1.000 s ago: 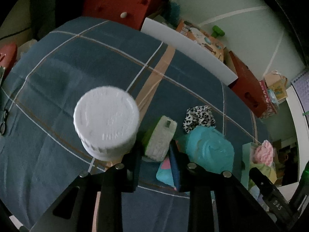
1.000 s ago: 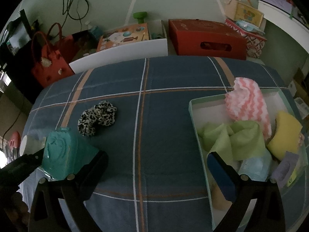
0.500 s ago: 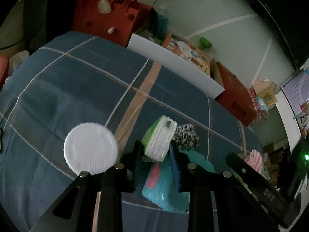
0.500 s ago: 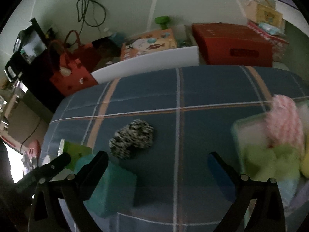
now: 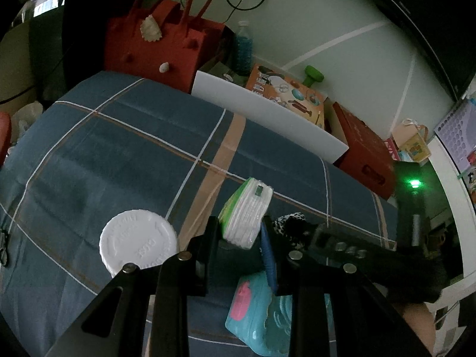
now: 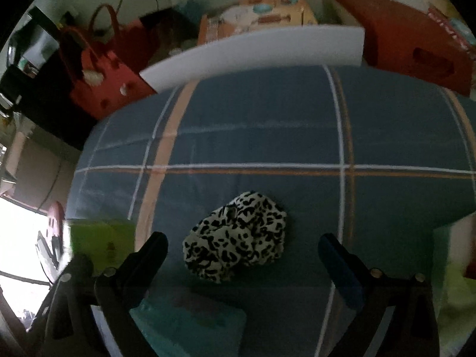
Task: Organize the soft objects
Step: 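Grasp the leopard-print scrunchie with the right gripper while the left holds the pad pack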
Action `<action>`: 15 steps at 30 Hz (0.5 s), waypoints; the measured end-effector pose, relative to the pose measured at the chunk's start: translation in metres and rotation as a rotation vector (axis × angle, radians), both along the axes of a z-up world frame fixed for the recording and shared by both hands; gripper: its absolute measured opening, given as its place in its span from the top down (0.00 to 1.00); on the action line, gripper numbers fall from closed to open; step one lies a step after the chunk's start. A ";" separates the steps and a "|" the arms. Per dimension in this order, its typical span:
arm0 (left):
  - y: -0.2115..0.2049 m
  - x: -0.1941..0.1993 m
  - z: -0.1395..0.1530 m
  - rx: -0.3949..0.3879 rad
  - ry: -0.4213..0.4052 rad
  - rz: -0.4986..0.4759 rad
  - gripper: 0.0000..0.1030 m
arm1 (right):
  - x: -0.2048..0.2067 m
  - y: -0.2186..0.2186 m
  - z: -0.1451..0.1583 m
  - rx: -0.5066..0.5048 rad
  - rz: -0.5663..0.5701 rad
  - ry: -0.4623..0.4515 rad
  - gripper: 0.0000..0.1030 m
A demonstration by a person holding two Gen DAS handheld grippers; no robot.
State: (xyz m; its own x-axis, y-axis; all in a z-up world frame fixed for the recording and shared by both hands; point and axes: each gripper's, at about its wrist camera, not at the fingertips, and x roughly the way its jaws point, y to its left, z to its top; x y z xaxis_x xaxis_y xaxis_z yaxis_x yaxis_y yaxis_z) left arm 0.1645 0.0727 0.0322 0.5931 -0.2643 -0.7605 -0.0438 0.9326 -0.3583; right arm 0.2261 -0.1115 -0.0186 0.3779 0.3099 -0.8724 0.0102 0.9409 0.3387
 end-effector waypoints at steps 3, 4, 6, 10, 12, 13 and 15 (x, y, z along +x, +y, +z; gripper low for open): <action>0.001 0.001 0.000 -0.001 -0.003 0.001 0.72 | 0.003 0.004 -0.010 0.006 0.007 0.024 0.13; 0.001 0.000 0.000 -0.003 -0.004 0.001 0.72 | 0.003 0.004 -0.011 0.012 0.006 0.026 0.17; 0.001 0.000 0.000 -0.003 -0.003 0.001 0.72 | 0.002 0.005 -0.013 0.023 0.004 0.028 0.23; 0.001 0.000 0.000 -0.004 -0.004 0.001 0.72 | 0.002 0.003 -0.016 0.049 0.002 0.039 0.36; 0.001 0.000 -0.001 -0.006 -0.002 0.001 0.72 | 0.001 0.004 -0.017 0.051 0.000 0.038 0.40; 0.002 0.001 -0.002 -0.017 0.006 0.000 0.72 | 0.001 0.004 -0.016 0.056 0.001 0.035 0.45; 0.004 0.003 -0.008 -0.037 0.034 0.002 0.72 | 0.000 0.004 -0.015 0.061 0.003 0.027 0.48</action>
